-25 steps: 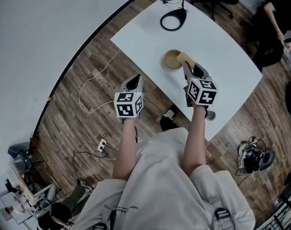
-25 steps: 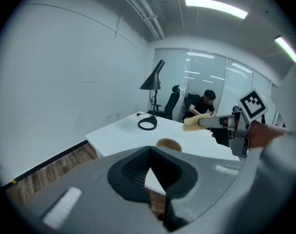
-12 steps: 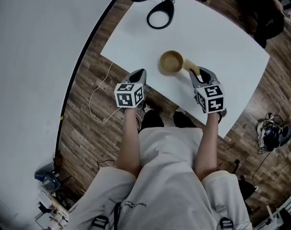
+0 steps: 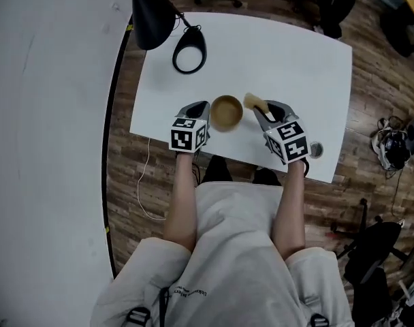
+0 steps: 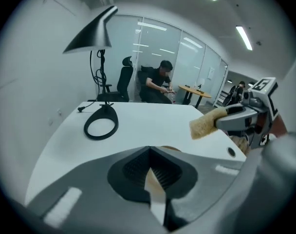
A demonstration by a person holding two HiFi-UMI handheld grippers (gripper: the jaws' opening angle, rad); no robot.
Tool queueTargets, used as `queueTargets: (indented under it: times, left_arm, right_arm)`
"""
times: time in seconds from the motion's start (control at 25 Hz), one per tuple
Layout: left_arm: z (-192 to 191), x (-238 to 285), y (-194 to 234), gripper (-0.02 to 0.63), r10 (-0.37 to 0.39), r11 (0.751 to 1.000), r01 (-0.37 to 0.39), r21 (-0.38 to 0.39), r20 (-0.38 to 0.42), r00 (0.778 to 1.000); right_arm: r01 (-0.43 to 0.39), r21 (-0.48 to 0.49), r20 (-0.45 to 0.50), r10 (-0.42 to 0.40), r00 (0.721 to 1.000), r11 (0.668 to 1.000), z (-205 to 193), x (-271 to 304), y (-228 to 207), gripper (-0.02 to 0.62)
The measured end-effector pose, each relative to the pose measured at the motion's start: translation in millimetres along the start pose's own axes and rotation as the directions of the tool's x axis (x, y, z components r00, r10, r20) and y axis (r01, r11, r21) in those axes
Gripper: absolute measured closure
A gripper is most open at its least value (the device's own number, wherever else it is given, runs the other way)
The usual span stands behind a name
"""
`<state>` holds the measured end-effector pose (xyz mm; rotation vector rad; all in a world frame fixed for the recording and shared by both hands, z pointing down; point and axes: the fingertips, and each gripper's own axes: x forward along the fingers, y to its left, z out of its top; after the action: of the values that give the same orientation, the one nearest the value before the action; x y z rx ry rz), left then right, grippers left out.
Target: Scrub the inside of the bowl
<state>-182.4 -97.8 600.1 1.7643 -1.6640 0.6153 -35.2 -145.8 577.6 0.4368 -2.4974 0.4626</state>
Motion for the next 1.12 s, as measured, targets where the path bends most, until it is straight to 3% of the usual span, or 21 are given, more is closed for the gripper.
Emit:
queueTargets:
  times: [0.04,0.12,0.2,0.28,0.4,0.56,0.72,0.92,1.0,1.08,1.12]
  left_arm:
    - [3,5,1,0.606,-0.028,0.999,0.028,0.017,-0.006,1.000]
    - [8,16,1,0.606,-0.062,0.988,0.068,0.139,-0.045,0.997]
    - [10,27,4,0.606,-0.119,0.966,0.138,0.219,-0.098,0.988]
    - [6,35,4,0.604,-0.253,0.951,0.272,0.148,-0.135,0.958]
    - [-7,43,2,0.586,-0.434,0.890,0.451,0.063,-0.182,0.882]
    - [-27,52,4,0.561,-0.491,0.846,0.525,0.095,-0.249,0.835]
    - [-31,59,-4,0.518,-0.567,0.804,0.594,0.028,-0.265,0.780]
    - [-30,77,-8,0.500,-0.575,0.800,0.600,0.000,-0.287,0.766]
    - [-34,84,-8,0.503,-0.560,0.812,0.584,-0.008,-0.298,0.773]
    - [-31,87,-7,0.580,-0.536,0.826,0.563,0.006,-0.298,0.789]
    - [-28,87,-9,0.586,-0.534,0.827,0.562,0.012,-0.294,0.792]
  right_arm:
    - [-0.019,0.003,-0.015,0.019,1.000,1.000,1,6,8,0.477]
    - [-0.037,0.022,-0.028,0.037,0.999,0.999,3,18,21,0.477]
    - [-0.006,0.042,-0.035,0.007,0.999,0.999,4,30,27,0.477]
    - [0.033,0.057,-0.046,-0.031,0.998,0.998,2,42,32,0.474]
    - [0.083,0.101,-0.036,-0.079,0.996,0.991,-3,59,38,0.473]
    - [0.138,0.171,-0.071,-0.127,0.989,0.976,-27,74,49,0.474]
    - [0.177,0.225,-0.091,-0.161,0.983,0.958,-40,72,55,0.472]
    - [0.208,0.248,-0.101,-0.188,0.977,0.946,-40,65,55,0.474]
    - [0.218,0.249,-0.106,-0.197,0.975,0.944,-38,65,56,0.472]
    - [0.229,0.249,-0.111,-0.208,0.972,0.941,-36,66,56,0.474]
    - [0.236,0.249,-0.114,-0.213,0.970,0.939,-36,66,56,0.474]
